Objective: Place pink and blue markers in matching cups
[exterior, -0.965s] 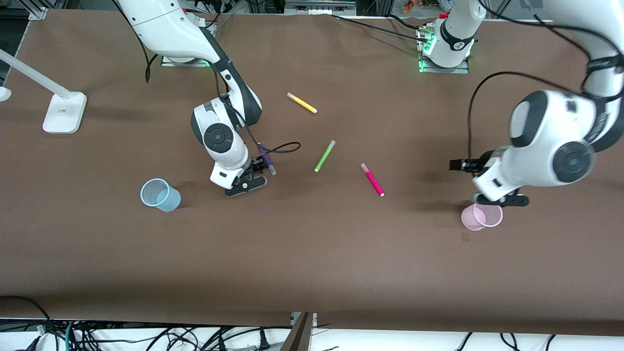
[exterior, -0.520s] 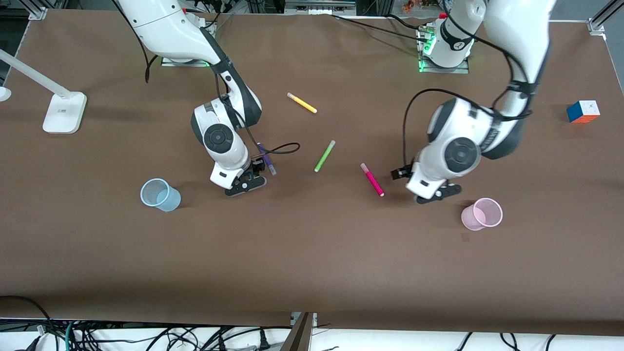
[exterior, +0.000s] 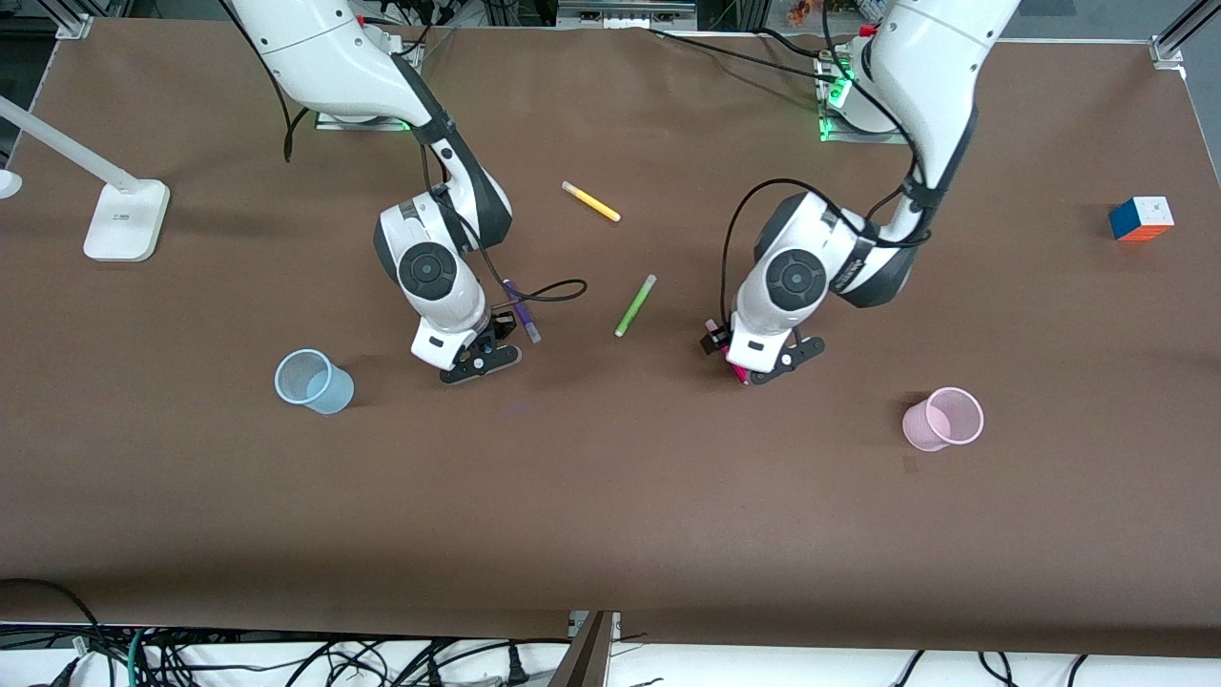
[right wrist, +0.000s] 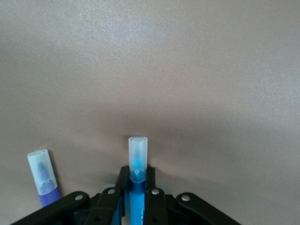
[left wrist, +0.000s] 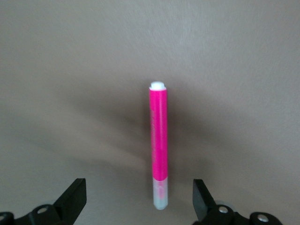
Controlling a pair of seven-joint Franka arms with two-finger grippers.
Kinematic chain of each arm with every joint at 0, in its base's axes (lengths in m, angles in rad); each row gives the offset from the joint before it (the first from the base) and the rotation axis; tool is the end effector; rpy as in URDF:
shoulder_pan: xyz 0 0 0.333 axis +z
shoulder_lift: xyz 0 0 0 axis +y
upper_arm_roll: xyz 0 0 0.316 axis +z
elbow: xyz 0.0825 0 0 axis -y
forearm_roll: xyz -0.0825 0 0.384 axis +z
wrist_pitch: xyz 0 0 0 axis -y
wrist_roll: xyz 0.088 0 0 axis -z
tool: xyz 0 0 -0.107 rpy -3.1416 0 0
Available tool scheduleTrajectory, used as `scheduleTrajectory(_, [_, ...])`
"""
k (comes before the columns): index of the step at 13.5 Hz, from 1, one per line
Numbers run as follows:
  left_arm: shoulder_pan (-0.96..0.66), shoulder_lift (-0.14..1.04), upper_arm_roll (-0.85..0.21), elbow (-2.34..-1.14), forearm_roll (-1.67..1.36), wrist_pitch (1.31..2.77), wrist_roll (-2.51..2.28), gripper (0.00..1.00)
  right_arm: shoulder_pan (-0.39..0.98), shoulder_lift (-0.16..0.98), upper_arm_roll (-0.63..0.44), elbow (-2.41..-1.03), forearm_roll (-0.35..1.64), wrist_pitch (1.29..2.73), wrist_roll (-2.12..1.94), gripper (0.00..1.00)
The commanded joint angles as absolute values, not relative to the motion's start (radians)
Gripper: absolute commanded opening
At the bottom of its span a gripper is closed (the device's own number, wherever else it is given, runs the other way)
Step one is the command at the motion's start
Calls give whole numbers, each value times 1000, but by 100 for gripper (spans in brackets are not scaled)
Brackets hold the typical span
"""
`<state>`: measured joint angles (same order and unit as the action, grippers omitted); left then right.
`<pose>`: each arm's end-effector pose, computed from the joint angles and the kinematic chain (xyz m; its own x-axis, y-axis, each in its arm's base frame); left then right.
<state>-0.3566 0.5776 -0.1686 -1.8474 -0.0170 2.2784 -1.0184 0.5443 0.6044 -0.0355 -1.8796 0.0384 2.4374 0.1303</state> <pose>0.5461 -0.3111 0.2033 0.8510 0.4998 -0.1610 0.4961 -0.8658 -0.0653 0.5501 0.3080 0.1819 0.9369 0.3467 -0.0461 0.3472 -0.9378 0.0027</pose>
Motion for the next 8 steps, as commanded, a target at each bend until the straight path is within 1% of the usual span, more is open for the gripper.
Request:
scheduleTrajectory(1, [-371, 607, -156, -1835, -14, 2295, -1046, 100, 549, 589, -43, -1888, 48, 2450, 117, 1])
scheduleTrajectory(3, [-379, 620, -156, -1832, -14, 2305, -1046, 100, 549, 568, -49, -1882, 48, 2448, 78, 1])
scheduleTrajectory(4, [-380, 621, -156, -1832, -14, 2306, -1046, 91, 545, 554, -51, -1879, 48, 2445, 48, 1])
scheduleTrajectory(5, [-383, 621, -156, -1832, -14, 2307, -1046, 85, 542, 534, -60, -1878, 48, 2442, 20, 2])
scheduleTrajectory(7, [-396, 633, -156, -1829, -14, 2309, -1046, 79, 538, 503, -83, -1868, 49, 2407, -40, 2])
scheduleTrajectory(8, [-396, 635, -156, -1825, -14, 2309, -1046, 78, 532, 491, -87, -1841, 49, 2358, -76, 2])
